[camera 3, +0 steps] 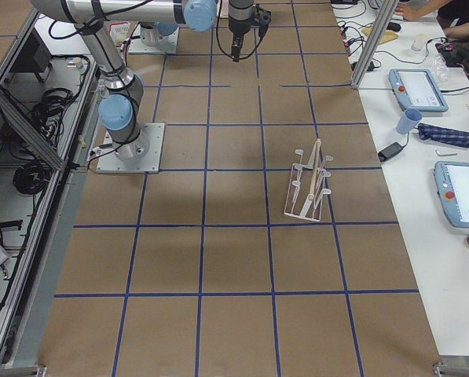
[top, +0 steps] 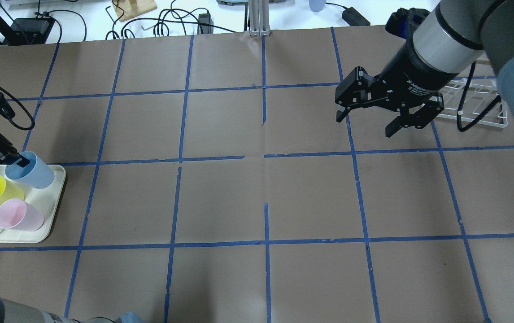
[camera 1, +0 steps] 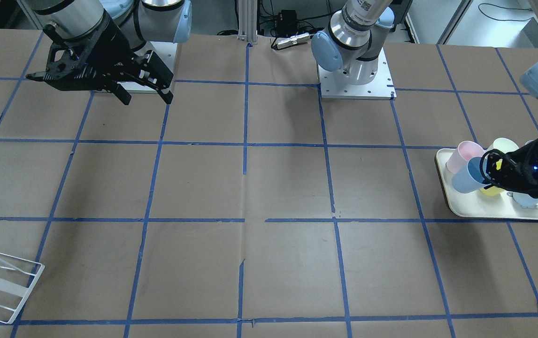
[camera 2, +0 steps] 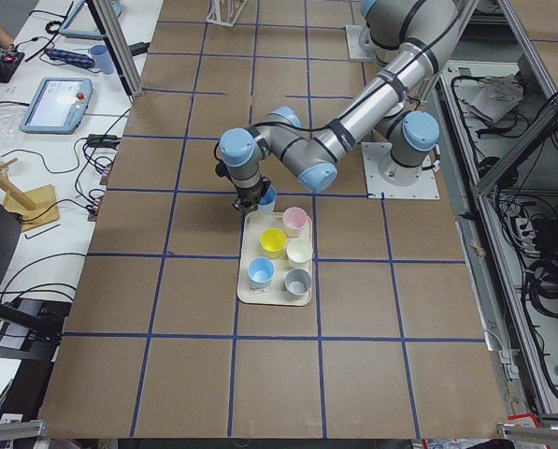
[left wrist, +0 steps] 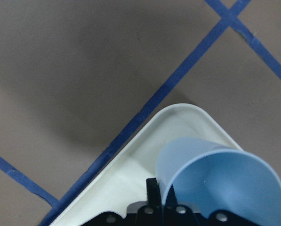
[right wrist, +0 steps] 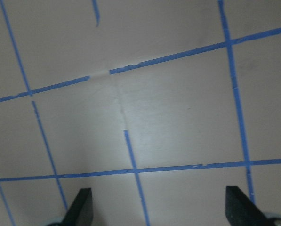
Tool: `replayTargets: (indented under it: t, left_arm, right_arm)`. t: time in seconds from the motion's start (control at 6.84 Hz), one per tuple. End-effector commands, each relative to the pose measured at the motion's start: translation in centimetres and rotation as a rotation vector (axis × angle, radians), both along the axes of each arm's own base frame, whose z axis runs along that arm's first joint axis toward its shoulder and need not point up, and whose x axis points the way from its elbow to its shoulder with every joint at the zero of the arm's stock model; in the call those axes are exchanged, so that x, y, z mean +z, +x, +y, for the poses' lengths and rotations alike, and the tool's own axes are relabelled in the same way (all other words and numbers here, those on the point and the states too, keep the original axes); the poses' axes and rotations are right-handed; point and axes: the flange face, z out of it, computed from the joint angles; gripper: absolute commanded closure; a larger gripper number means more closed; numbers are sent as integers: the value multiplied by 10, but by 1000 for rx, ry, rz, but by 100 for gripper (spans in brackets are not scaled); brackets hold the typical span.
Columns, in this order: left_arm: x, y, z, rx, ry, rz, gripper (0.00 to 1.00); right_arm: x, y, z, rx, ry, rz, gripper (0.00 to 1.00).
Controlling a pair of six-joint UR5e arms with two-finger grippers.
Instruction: Transfer IKEA cup to right arm and place on rack
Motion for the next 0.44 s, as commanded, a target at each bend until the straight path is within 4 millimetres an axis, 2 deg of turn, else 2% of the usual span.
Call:
replayTargets:
  t: [0.0,0.15,0.29]
  left_arm:
    - [84,-92,2,117,46,110,100]
    - [105,-137,8,207,59,200,100]
    - [118,-170,17,352,113,332,100]
  right_arm:
    - [11,25,-2,-1,-15,-301,0]
    - [15,34,-3,33,-36,-423,0]
    - [14,35,-6,78,-66,-536,0]
